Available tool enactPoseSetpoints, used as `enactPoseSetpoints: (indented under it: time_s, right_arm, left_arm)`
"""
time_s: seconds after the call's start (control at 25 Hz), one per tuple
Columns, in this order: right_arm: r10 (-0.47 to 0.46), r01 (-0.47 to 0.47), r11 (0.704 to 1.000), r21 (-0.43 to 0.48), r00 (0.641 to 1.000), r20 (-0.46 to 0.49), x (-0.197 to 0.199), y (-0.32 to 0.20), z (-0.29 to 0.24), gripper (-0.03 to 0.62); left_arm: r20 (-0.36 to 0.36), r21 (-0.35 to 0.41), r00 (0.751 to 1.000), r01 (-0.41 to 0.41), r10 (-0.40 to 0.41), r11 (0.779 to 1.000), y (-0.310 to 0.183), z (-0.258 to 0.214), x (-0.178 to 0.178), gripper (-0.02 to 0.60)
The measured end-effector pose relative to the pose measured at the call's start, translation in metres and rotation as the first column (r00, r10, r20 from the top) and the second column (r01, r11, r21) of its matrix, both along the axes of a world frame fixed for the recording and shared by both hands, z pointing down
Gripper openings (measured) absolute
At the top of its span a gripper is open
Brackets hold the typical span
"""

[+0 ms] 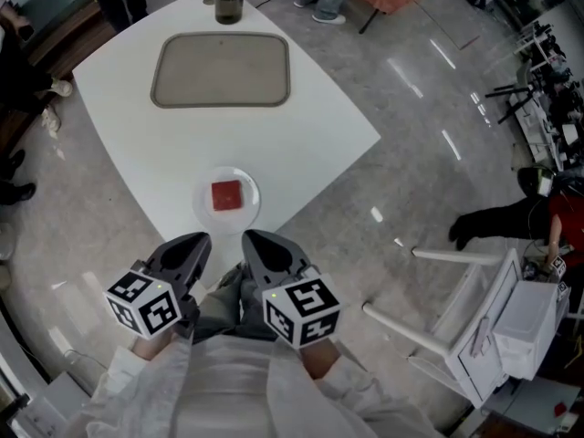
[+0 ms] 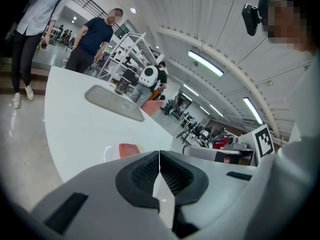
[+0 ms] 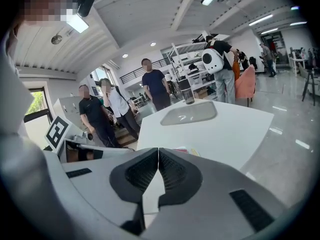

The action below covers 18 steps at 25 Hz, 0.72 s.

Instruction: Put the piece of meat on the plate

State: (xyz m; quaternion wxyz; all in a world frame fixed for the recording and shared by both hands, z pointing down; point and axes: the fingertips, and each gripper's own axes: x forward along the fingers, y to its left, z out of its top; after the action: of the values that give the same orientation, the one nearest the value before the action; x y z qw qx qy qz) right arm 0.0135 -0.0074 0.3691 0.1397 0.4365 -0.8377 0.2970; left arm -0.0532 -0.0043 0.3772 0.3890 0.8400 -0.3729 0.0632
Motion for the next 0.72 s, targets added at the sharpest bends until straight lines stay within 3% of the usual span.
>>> enactPoseSetpoints:
  time_s: [0.44,0.72]
  right_arm:
    - [0.001,-0.002,0.996,-0.085,1.000,-0.013,0.004,-0.019,0.042,0.015]
    - [0.005,-0.010,0.989,-0.150,0.999,-0.038,0.005,-0.028,0.079,0.015]
  left_arm:
    - [-0.003,-0.115,0.996,0.085,-0.086,0.990,-0.015,0.042,-0.016,0.014]
    - [0.033,-0.181,0.992,0.123,-0.119,0.976,-0.024,0.080,-0.028,0.014]
